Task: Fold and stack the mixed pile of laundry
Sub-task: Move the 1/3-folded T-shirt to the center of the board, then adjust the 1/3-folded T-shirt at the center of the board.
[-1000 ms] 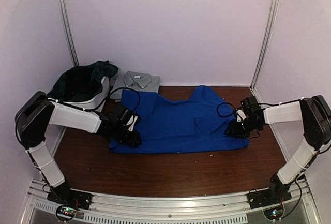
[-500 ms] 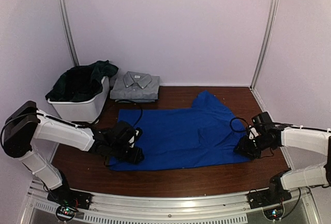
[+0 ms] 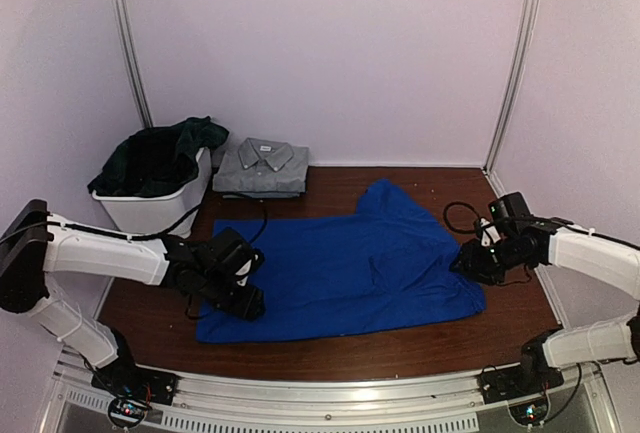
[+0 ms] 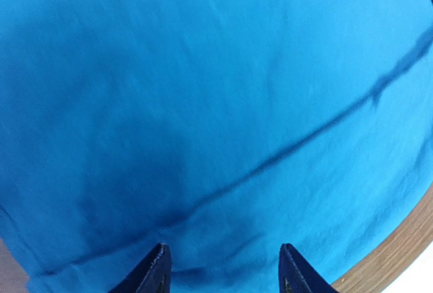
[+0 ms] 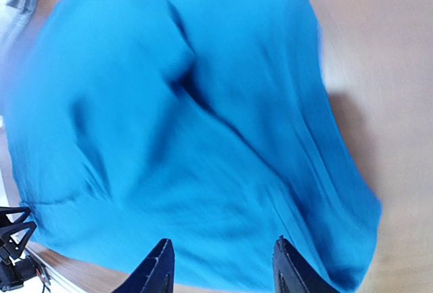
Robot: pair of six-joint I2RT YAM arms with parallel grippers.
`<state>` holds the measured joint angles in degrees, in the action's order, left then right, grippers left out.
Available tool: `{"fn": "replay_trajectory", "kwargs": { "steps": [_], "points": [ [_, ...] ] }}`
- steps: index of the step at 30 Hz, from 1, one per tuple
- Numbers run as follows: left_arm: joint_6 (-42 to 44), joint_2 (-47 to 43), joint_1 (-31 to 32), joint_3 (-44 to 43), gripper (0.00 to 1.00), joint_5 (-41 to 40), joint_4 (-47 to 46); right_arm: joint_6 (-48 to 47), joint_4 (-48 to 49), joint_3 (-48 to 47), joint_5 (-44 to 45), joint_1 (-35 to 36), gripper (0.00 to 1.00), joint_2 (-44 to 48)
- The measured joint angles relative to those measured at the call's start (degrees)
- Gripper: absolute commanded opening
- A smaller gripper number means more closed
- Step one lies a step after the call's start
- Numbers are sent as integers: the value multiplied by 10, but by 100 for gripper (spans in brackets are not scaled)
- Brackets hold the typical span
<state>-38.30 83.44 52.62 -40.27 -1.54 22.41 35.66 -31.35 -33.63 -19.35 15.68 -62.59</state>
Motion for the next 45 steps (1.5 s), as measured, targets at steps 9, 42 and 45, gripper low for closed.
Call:
{"fn": "replay_trajectory", "kwargs": {
  "steps": [9, 42, 45],
  "points": [
    [38, 26, -34, -63, 55, -10, 23, -66, 80, -98, -3, 0, 39, -167],
    [104, 61, -132, -82, 60, 58, -3, -16, 27, 40, -23, -22, 51, 9],
    [113, 58, -175, -109, 61, 72, -5, -41, 45, -33, -23, -24, 52, -41]
  ]
}}
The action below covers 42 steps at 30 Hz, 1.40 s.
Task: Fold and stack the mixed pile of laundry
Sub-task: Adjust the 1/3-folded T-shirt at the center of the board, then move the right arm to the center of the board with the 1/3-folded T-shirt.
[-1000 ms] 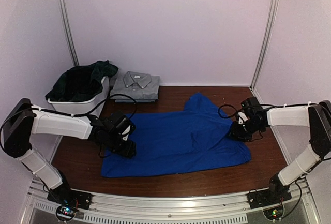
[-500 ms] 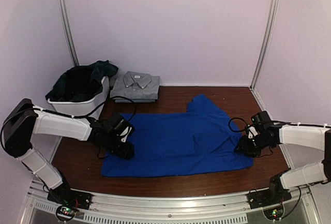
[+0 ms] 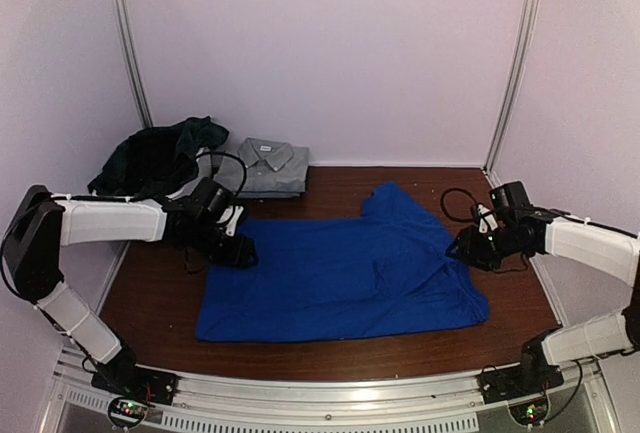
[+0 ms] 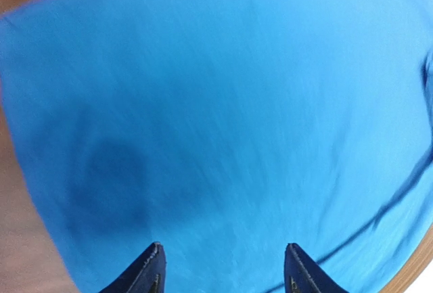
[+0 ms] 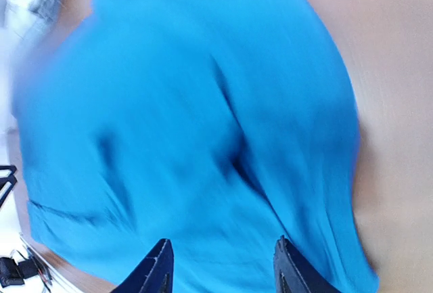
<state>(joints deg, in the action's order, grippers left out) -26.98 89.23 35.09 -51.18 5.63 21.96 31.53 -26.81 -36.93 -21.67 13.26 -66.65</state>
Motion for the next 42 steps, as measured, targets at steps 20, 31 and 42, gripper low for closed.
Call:
{"fn": "replay_trajectory", "kwargs": {
  "steps": [20, 31, 42],
  "points": [
    [61, 166, -122, -284, 57, -87, 69, -198, 90, -522, 23, -45, 44, -530],
    [74, 173, -122, -299, 58, -89, 81, -257, 32, -603, 16, -40, 52, -633],
    [81, 183, -122, -305, 57, -84, 83, -299, -9, -624, 132, -7, 38, -640]
  ]
}}
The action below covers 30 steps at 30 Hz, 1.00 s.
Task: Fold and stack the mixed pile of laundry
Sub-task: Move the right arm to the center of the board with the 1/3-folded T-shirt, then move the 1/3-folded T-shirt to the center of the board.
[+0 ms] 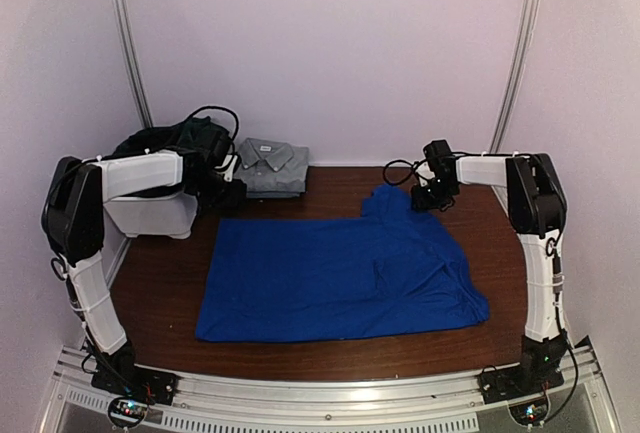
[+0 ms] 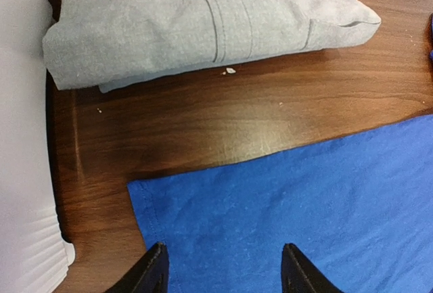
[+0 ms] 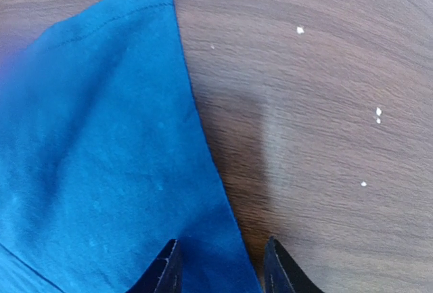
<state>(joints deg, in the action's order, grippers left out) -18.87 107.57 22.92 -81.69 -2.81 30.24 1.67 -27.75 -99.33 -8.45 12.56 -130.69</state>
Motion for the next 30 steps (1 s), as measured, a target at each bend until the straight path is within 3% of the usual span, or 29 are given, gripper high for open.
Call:
{"fn": "replay_trajectory", "kwargs": {
  "steps": [7, 8, 30],
  "points": [
    [3, 0, -2, -12, 57, 0, 2, -20, -7, -2, 45, 12, 2, -1],
    [3, 0, -2, -13, 57, 0, 2, -21, -8, -1, 50, 13, 0, -1],
    [62, 110, -20, -67, 43, 2, -10, 18, 1, 46, 19, -39, 0, 30]
  ]
}}
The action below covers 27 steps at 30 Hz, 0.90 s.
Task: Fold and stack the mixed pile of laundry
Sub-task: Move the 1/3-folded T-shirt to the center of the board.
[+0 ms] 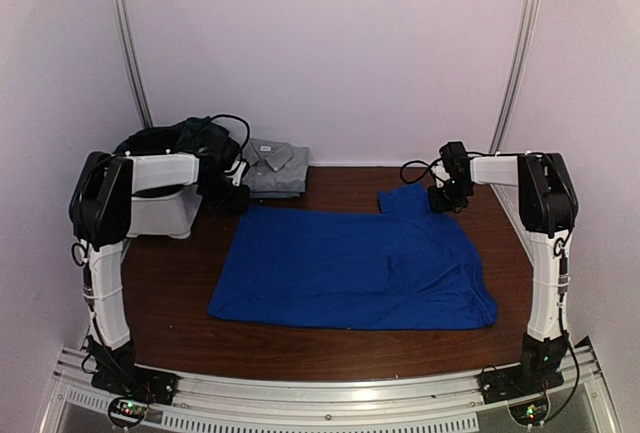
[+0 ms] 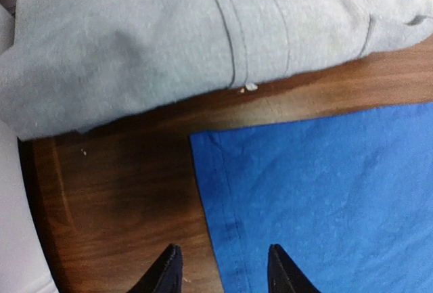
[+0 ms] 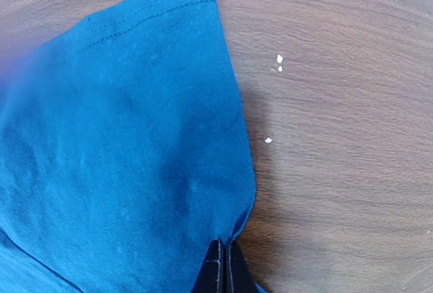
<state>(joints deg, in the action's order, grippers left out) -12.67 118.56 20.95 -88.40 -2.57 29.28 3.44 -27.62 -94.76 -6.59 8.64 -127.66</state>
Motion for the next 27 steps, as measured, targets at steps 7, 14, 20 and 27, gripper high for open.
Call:
{"fn": "replay_trajectory", "kwargs": {
  "steps": [7, 14, 20, 27],
  "points": [
    [7, 53, 0, -58, 41, -17, -26, 2, 0, 0, -11, 0, 0, 0],
    [4, 72, 0, -57, 41, -43, -56, 6, 0, 0, -13, 0, 0, 0],
    [-6, 86, 0, -52, 40, -63, -100, 8, 0, 0, -13, 0, 0, 0],
    [-16, 112, -1, -43, 40, -66, -129, 8, 0, 0, -13, 0, 0, 0]
  ]
}}
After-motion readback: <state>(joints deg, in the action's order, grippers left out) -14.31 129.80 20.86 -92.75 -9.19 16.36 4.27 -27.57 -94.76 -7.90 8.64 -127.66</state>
